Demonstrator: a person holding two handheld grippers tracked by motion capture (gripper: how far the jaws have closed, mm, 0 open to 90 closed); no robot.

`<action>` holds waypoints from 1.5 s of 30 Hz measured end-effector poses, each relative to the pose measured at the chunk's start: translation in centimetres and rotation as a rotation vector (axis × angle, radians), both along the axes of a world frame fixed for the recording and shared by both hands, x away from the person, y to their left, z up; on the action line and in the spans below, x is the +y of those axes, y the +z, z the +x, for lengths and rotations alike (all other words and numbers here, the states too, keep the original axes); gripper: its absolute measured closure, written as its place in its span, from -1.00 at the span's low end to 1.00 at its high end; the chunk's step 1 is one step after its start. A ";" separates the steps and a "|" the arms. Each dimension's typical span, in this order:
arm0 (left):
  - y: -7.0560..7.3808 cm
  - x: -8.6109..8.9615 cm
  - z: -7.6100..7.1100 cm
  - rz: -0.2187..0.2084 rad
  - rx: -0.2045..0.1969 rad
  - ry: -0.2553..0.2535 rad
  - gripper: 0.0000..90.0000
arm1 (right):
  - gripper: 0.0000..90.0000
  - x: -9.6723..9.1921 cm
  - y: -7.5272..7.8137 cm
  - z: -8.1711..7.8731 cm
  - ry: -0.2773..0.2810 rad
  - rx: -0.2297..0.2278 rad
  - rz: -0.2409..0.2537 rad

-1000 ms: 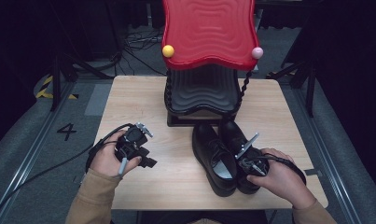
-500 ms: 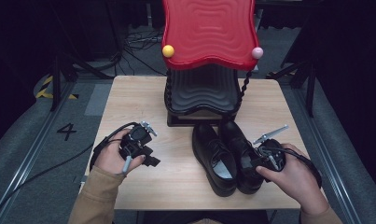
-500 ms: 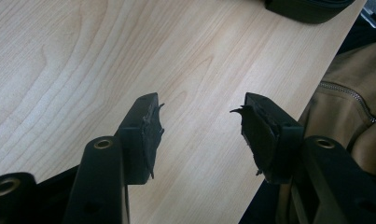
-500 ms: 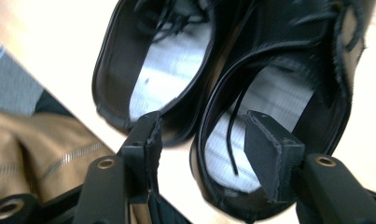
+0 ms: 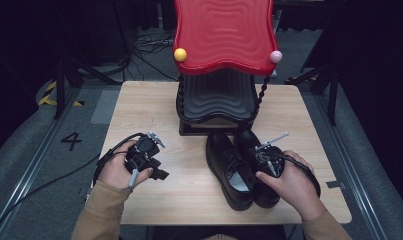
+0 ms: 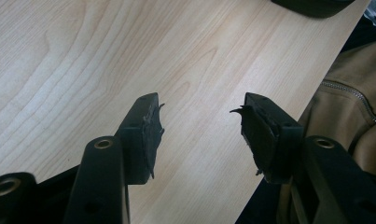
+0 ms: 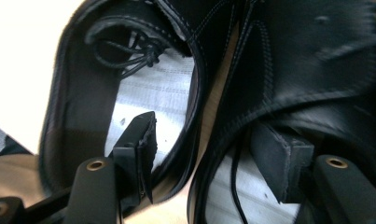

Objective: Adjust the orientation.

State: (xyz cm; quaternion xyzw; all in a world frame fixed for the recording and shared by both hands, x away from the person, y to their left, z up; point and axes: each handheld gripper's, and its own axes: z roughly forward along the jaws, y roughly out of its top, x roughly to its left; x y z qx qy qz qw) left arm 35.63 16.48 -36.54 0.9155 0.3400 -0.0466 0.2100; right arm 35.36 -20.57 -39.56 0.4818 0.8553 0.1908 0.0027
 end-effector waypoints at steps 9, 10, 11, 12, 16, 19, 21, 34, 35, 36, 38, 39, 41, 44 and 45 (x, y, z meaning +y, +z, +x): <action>-0.1 0.5 -0.4 0.005 0.004 0.019 0.06 | 0.13 1.6 -2.0 0.8 -0.030 0.044 -0.084; -0.1 0.6 -0.5 0.008 0.007 0.021 0.06 | 0.16 1.7 -2.1 0.8 -0.031 0.048 -0.089; -0.1 0.6 -0.5 0.003 0.006 0.022 0.06 | 0.20 1.9 -2.3 0.8 -0.033 0.042 -0.103; -0.1 0.6 -0.5 0.003 0.004 0.025 0.06 | 0.22 2.0 -2.3 0.8 -0.035 0.039 -0.115; -0.2 0.6 -0.4 0.005 0.006 0.023 0.06 | 0.35 2.4 -2.4 0.8 -0.034 0.031 -0.144; -0.3 0.4 -0.3 0.007 0.009 0.022 0.06 | 0.40 2.7 -2.5 0.9 -0.034 0.031 -0.171; -0.3 0.3 -0.3 0.011 0.010 0.017 0.06 | 0.42 2.8 -2.5 1.0 -0.031 0.034 -0.181; -0.2 0.4 0.3 -0.010 0.006 0.017 0.07 | 0.74 2.5 -2.0 1.9 -0.012 0.091 -0.184; -0.2 0.4 0.4 -0.008 0.006 0.013 0.07 | 0.76 2.3 -2.0 1.9 -0.015 0.090 -0.185; -0.1 0.5 0.4 -0.009 0.006 0.014 0.07 | 0.77 2.2 -2.0 2.0 -0.017 0.092 -0.183; -0.1 0.4 0.5 -0.011 0.004 0.014 0.07 | 0.80 1.7 -1.9 2.2 -0.028 0.086 -0.182; -0.1 0.4 0.5 -0.011 0.004 0.014 0.07 | 0.80 1.7 -1.9 2.2 -0.028 0.086 -0.182; 0.0 0.4 0.5 -0.013 0.001 0.015 0.07 | 0.82 1.0 -1.4 2.2 -0.023 0.074 -0.174; 0.1 0.4 0.5 -0.016 0.001 0.018 0.07 | 0.83 0.7 -1.1 2.1 -0.015 0.080 -0.160; 0.1 0.4 0.5 -0.016 0.001 0.018 0.07 | 0.84 0.6 -1.0 2.0 -0.011 0.086 -0.161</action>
